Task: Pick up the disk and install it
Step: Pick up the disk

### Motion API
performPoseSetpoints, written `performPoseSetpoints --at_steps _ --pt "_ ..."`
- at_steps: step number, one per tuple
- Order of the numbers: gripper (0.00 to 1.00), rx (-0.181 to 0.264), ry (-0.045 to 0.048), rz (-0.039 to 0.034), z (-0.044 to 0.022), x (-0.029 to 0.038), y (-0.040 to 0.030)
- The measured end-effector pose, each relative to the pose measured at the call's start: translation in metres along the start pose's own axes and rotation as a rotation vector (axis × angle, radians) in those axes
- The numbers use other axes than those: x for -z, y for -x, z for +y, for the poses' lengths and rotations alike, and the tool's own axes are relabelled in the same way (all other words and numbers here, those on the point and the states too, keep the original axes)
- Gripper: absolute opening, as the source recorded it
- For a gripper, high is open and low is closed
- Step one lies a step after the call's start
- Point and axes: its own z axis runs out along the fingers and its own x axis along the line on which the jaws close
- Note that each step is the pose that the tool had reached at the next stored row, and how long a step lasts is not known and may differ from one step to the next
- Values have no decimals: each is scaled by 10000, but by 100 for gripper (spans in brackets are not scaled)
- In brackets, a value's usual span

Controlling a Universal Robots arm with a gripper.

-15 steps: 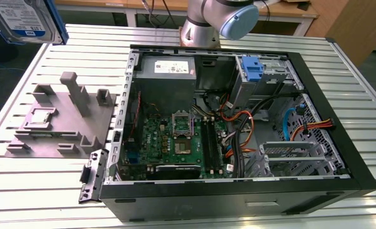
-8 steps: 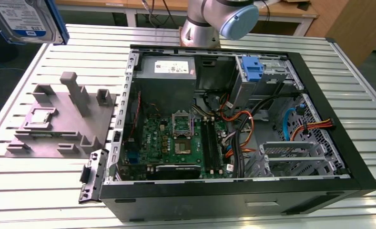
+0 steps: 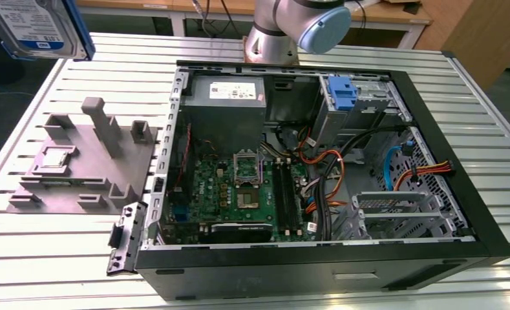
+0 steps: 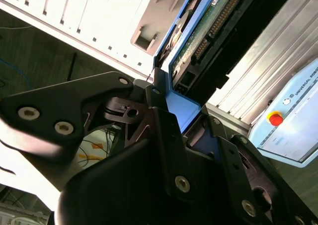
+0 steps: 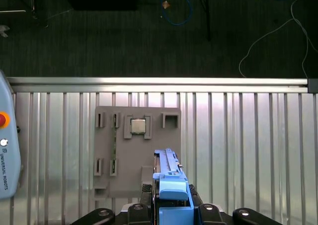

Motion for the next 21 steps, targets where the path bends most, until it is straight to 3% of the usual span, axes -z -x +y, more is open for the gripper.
performPoseSetpoints --at_steps 21 --pt "37 0 1 1 -51 2 1"
